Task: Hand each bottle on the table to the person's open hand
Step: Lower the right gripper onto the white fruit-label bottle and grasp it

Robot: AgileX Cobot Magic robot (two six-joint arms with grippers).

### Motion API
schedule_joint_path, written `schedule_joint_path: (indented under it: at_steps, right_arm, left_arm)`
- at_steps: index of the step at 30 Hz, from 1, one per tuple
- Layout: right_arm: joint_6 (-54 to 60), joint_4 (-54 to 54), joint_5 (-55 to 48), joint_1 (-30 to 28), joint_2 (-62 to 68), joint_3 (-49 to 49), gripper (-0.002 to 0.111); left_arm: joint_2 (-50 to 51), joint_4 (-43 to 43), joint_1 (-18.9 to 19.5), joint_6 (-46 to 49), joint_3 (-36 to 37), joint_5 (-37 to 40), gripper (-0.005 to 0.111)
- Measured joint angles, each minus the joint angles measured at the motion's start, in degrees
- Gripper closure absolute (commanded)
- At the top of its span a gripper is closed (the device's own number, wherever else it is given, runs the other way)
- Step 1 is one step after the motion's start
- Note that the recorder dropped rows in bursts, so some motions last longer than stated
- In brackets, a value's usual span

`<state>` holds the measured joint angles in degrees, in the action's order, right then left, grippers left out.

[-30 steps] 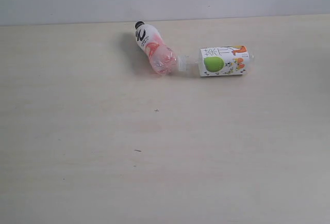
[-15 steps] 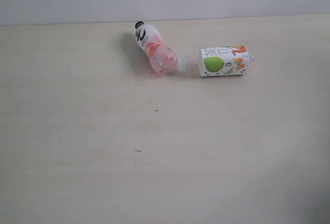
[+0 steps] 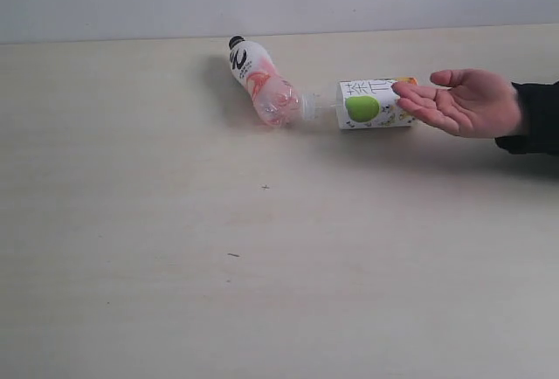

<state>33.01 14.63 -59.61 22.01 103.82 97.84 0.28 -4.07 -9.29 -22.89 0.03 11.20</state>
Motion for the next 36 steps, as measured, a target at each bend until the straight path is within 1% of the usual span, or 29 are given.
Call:
schedule_joint_path:
  at_steps: [3,4,5,7,12,15,17,21,25,31,36]
  right_arm:
    - [4.3,0.0,1.1,0.0,2.5,0.0,0.026]
    - [5.5,0.0,1.3,0.0,3.3,0.0,0.017]
    - [6.9,0.0,1.6,0.0,4.0,0.0,0.012]
    - [9.4,-1.2,1.8,0.2,5.3,0.0,0.011]
    - [11.3,-7.7,2.7,1.6,8.4,0.4,0.018]
    - [12.2,-13.1,0.3,2.9,11.7,3.4,0.02]
    - [12.4,-14.6,-2.8,3.8,14.1,6.3,0.02]
    - [13.7,-13.9,-8.8,5.3,19.2,13.3,0.02]
    - [15.2,-13.5,-9.6,5.6,23.6,17.2,0.02]
    - [24.2,-14.6,-10.2,5.6,27.3,18.0,0.02]
    - [27.6,-14.6,-7.8,5.6,28.3,18.1,0.02]
  left_arm:
    - [0.0,0.0,0.0,0.0,0.0,0.0,0.107]
    - [0.0,0.0,0.0,0.0,0.0,0.0,0.107]
    - [0.0,0.0,0.0,0.0,0.0,0.0,0.107]
    - [0.0,0.0,0.0,0.0,0.0,0.0,0.107]
    - [0.0,0.0,0.0,0.0,0.0,0.0,0.107]
    - [0.0,0.0,0.0,0.0,0.0,0.0,0.107]
    - [0.0,0.0,0.0,0.0,0.0,0.0,0.107]
    - [0.0,0.0,0.0,0.0,0.0,0.0,0.107]
    - [0.0,0.0,0.0,0.0,0.0,0.0,0.107]
    - [0.0,0.0,0.0,0.0,0.0,0.0,0.107]
    - [0.0,0.0,0.0,0.0,0.0,0.0,0.107]
